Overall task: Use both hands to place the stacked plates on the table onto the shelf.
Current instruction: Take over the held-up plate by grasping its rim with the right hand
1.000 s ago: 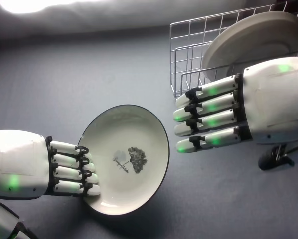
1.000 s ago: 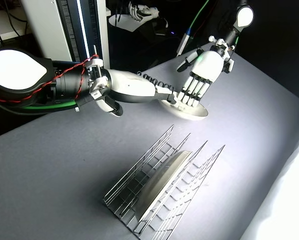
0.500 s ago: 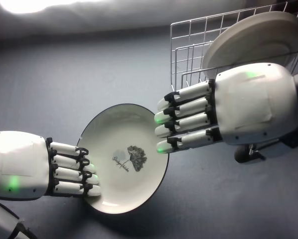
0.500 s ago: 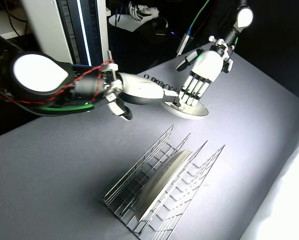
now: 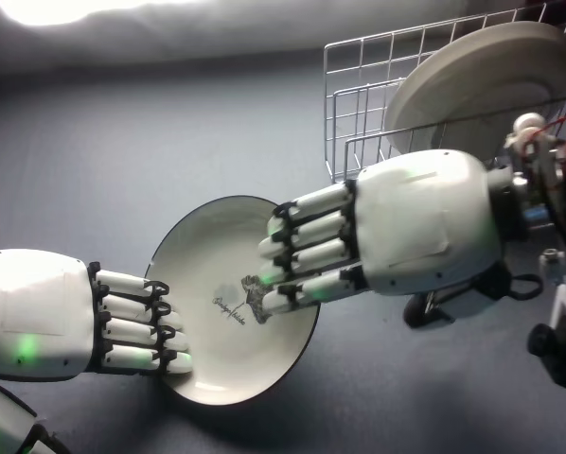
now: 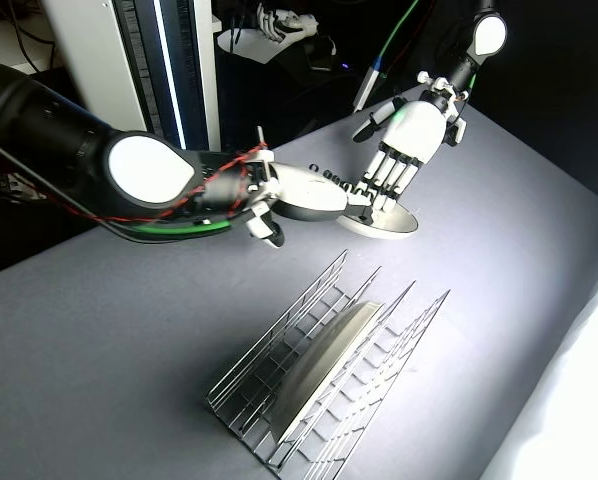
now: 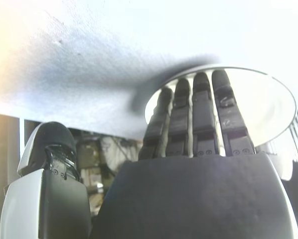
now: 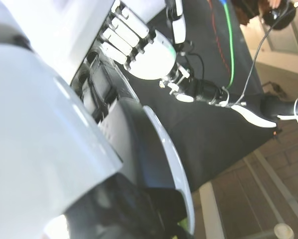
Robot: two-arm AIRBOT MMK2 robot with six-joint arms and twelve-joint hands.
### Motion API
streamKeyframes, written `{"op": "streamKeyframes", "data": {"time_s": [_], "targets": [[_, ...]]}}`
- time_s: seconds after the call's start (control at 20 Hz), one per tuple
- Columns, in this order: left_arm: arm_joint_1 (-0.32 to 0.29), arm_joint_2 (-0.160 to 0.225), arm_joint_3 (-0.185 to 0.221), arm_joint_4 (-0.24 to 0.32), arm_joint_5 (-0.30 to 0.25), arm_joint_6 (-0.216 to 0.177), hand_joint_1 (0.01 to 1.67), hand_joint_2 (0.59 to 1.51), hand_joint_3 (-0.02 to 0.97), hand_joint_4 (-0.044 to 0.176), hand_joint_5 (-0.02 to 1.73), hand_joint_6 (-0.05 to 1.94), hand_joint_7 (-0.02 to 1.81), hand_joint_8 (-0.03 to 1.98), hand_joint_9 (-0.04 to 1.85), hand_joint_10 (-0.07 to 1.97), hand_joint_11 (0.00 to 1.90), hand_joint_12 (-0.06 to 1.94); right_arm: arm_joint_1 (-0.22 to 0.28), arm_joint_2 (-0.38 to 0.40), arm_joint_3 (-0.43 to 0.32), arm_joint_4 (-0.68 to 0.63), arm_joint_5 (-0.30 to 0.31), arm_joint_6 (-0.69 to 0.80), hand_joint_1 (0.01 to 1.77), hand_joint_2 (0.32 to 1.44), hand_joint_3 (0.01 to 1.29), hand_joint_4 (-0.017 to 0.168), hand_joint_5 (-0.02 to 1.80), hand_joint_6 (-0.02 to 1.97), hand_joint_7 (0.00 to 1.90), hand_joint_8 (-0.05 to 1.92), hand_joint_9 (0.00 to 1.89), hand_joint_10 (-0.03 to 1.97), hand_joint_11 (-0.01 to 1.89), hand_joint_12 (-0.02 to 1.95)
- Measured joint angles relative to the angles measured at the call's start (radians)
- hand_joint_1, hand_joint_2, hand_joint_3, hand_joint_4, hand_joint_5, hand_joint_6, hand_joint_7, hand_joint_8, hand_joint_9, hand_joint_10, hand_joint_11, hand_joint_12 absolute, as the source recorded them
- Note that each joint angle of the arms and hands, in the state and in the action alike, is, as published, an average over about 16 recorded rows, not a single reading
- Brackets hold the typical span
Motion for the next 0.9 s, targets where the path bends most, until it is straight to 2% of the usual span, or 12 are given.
{"op": "streamKeyframes", "data": {"time_s": [0.45, 0.9], "targets": [[-0.003, 0.000, 0.000, 0.003, -0.001, 0.000, 0.01, 1.117, 0.012, -0.010, 0.13, -0.03, 0.16, -0.02, 0.18, -0.01, 0.02, 0.46, -0.003, -0.104, 0.063, 0.003, -0.042, -0.003, 1.08, 0.97, 0.01, 0.006, 0.19, 0.01, 0.14, 0.01, 0.11, 0.01, 0.01, 0.52], [-0.005, 0.000, 0.000, 0.005, -0.002, -0.002, 0.01, 1.117, 0.012, -0.010, 0.13, -0.03, 0.16, -0.02, 0.17, 0.00, 0.01, 0.43, -0.007, -0.162, 0.112, 0.007, -0.065, -0.010, 1.18, 0.98, 0.01, 0.004, 0.19, 0.01, 0.13, 0.02, 0.11, 0.01, 0.01, 0.65]]}}
